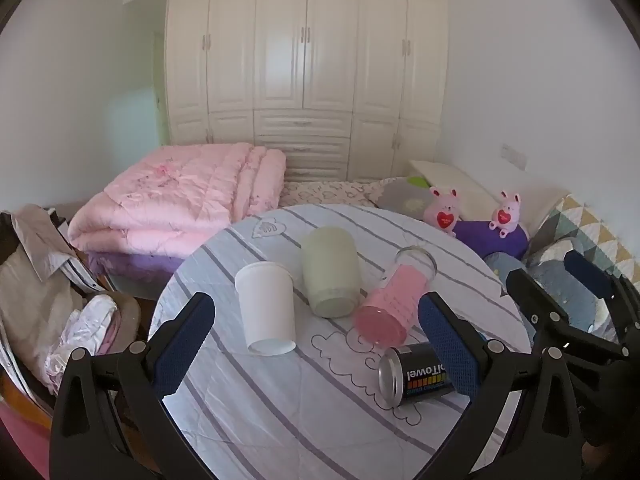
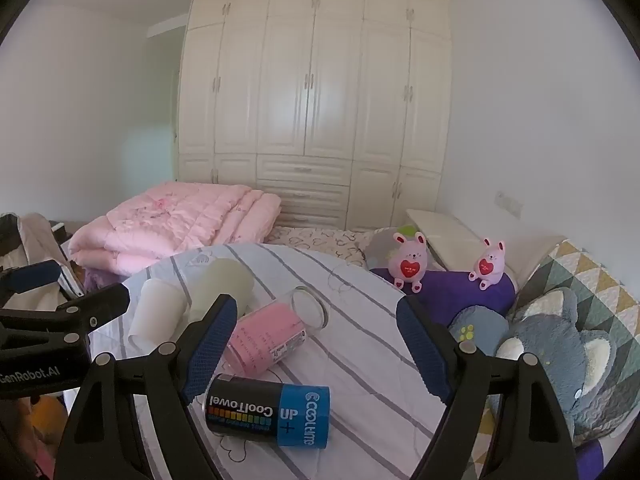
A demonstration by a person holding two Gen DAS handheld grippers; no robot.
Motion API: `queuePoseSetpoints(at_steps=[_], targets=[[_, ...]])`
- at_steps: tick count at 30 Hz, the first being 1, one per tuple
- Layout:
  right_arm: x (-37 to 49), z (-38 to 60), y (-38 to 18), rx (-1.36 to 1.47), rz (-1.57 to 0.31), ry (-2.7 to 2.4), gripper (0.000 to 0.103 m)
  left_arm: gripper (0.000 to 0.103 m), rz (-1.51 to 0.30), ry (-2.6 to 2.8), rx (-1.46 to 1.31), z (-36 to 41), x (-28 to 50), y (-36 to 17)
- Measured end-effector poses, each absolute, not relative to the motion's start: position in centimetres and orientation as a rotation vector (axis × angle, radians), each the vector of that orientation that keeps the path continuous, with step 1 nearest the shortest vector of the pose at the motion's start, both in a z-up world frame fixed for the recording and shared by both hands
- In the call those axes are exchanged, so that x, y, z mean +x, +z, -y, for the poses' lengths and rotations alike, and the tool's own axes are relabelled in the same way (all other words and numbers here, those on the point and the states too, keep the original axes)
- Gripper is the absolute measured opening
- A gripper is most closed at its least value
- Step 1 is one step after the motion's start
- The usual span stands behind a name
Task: Flip cup upright
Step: 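Move the left gripper toward the clear jar lying on its side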
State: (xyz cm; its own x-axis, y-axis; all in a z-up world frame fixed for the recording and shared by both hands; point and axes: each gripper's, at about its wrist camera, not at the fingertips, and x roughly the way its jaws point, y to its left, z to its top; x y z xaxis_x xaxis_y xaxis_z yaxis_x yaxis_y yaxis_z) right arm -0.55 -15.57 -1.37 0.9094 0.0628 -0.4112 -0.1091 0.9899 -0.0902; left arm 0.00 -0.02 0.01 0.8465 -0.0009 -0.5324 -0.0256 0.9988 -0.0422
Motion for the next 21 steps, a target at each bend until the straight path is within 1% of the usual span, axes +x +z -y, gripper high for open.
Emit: queuePoseSetpoints(at_steps=[8, 14, 16, 21], targets=[[-0.3, 15.5, -1.4, -0.108, -0.421, 0.086, 0.083, 0.103, -0.568, 0.011, -0.053, 0.5, -0.6, -0.6], [0.0, 15.6, -2.0, -0.106, -0.435, 0.089, 0.083, 0.103, -0.587, 0.010, -0.063, -0.5, -0.7, -1.5], [-0.1, 15.5, -2.3, -0.107, -0.436, 0.088, 0.083, 0.103, -0.613, 0.008, -0.076, -1.7, 0.6, -1.0], [0.4, 15.2, -2.5, -0.110, -0.452, 0.093, 0.083, 0.103, -0.632, 0.024, -0.081, -2.4, 0.9, -1.2]])
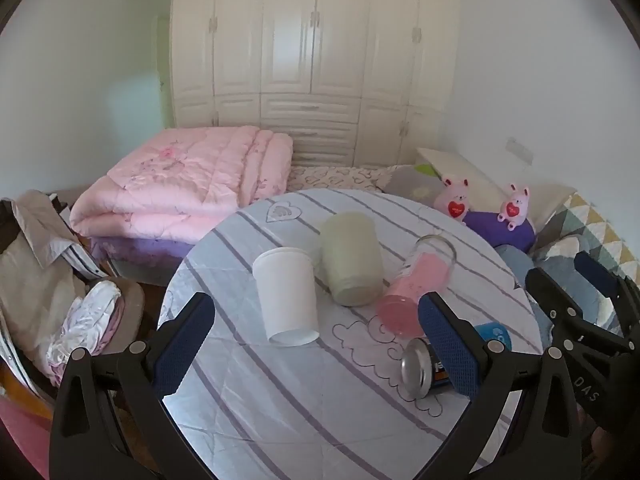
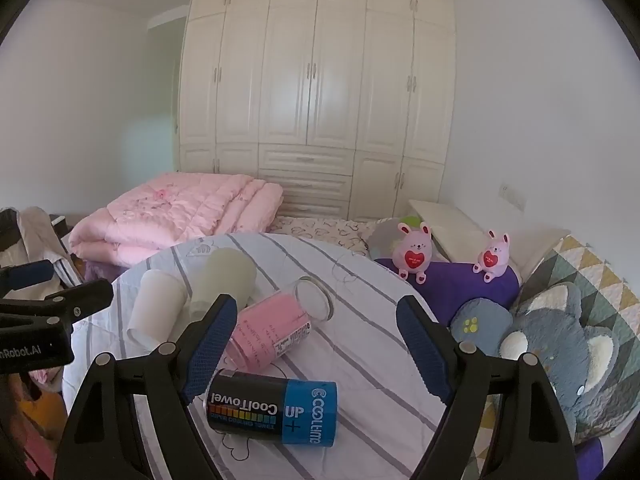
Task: Flip cup upright
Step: 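Move the left gripper toward the clear jar lying on its side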
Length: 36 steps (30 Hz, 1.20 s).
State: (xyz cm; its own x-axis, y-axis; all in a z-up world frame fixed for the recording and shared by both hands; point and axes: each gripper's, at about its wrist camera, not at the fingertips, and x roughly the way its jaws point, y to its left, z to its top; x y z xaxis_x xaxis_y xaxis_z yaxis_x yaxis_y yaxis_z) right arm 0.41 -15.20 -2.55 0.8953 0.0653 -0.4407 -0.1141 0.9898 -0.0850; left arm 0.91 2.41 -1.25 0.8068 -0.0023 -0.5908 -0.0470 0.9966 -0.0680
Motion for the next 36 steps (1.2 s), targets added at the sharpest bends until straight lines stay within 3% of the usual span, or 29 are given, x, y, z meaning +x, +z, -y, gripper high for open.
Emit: queuePoseSetpoints(at_steps=[36], targets=[[3.1, 14.0, -3.5, -0.118, -0.528, 0.121, 0.083, 0.103, -0.741, 0.054, -0.090, -3.8, 3.9, -3.1]])
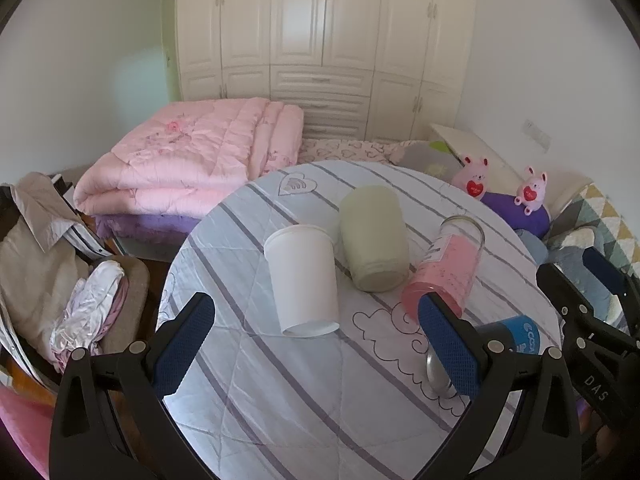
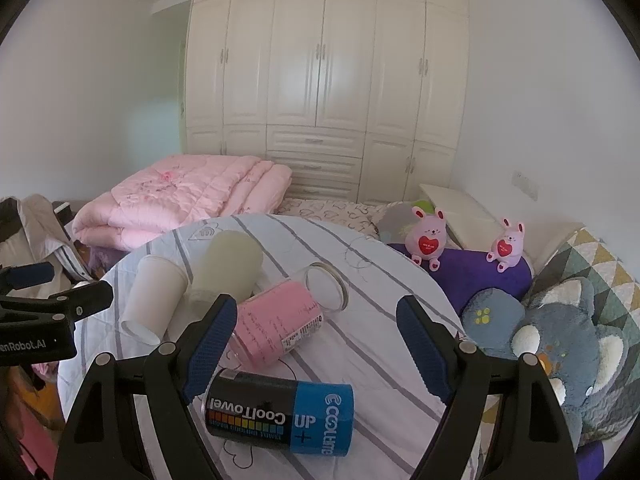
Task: Flip cup upright
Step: 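Move the left gripper toward the clear jar lying on its side, then close the left gripper around the body of the clear pink jar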
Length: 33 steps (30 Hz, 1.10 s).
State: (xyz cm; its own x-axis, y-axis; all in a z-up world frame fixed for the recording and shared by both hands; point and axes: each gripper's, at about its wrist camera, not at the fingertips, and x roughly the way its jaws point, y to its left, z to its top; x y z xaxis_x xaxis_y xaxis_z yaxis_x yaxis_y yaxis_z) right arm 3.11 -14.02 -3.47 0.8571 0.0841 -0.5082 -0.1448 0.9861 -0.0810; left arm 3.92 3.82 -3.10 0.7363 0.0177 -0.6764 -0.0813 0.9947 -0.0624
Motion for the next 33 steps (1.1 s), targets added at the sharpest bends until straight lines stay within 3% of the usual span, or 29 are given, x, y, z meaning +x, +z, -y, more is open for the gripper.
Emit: queuePoseSetpoints(at_steps=[21, 33], targets=[[6.7, 14.9, -3.5, -0.105, -0.551, 0.085, 0.083, 0.103, -0.752, 0.005, -0.034, -1.7, 8.2, -3.0], [9.0, 18.7, -4.4, -0.078, -0.604, -0.012, 0.083, 0.103, -0.898, -0.168, 0.198, 7.0, 13.5, -4.2]])
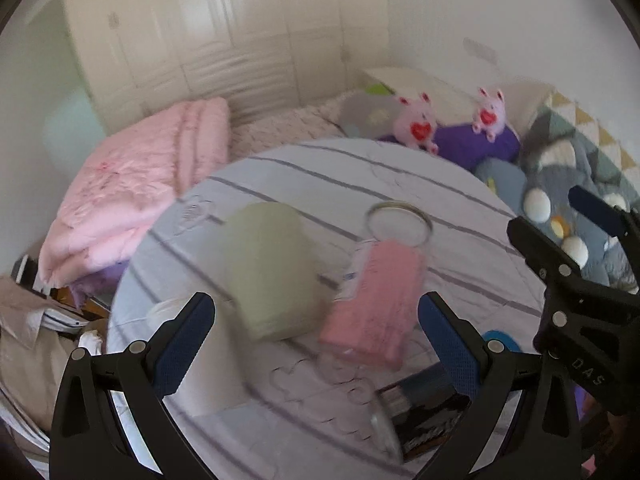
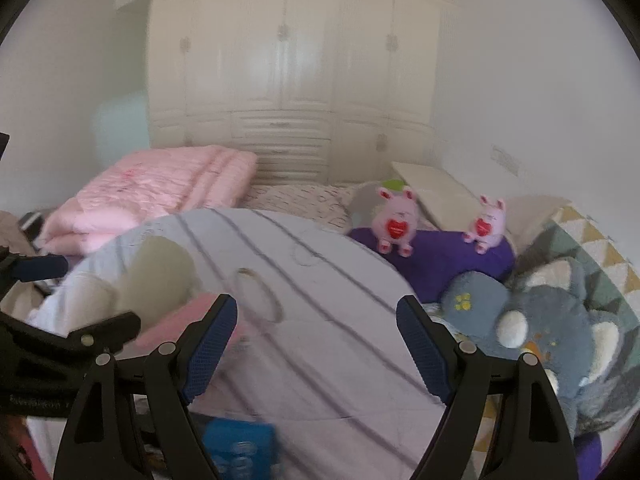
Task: Flip cup upright
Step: 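Close the left gripper around the body of the clear pink jar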
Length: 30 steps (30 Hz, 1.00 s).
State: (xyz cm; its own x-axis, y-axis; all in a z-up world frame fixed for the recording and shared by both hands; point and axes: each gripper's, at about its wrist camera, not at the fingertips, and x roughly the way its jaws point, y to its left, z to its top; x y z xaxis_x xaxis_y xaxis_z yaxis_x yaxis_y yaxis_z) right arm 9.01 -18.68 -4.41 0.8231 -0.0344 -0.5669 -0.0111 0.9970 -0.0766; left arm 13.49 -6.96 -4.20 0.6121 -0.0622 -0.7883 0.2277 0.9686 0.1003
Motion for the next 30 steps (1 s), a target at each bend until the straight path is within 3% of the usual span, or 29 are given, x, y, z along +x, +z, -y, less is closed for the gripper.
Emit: queuePoseSetpoints(at_steps=[17, 19, 22, 30], targets=[[12.4, 24.3, -6.8, 0.019, -0.681, -0.030, 0.083, 0.102, -1.140, -0.266, 0.286, 12.9, 19.3, -9.0], [12.7, 24.4, -7.1, 0.025, -0.691, -0.022, 0.083, 0.089, -1.163, -0.265, 0.262, 13.1, 19.6, -9.5], [12.9, 24.8, -7.5, 0.033, -0.700, -0.019, 0.083, 0.079, -1.176, -0.224, 0.286, 13.4, 20.0, -10.1], [13.3, 25.5, -7.9, 0.042, -0.712, -0.019, 0.083, 0.078, -1.228, -0.210, 0.107, 12.8, 21.3, -9.8]])
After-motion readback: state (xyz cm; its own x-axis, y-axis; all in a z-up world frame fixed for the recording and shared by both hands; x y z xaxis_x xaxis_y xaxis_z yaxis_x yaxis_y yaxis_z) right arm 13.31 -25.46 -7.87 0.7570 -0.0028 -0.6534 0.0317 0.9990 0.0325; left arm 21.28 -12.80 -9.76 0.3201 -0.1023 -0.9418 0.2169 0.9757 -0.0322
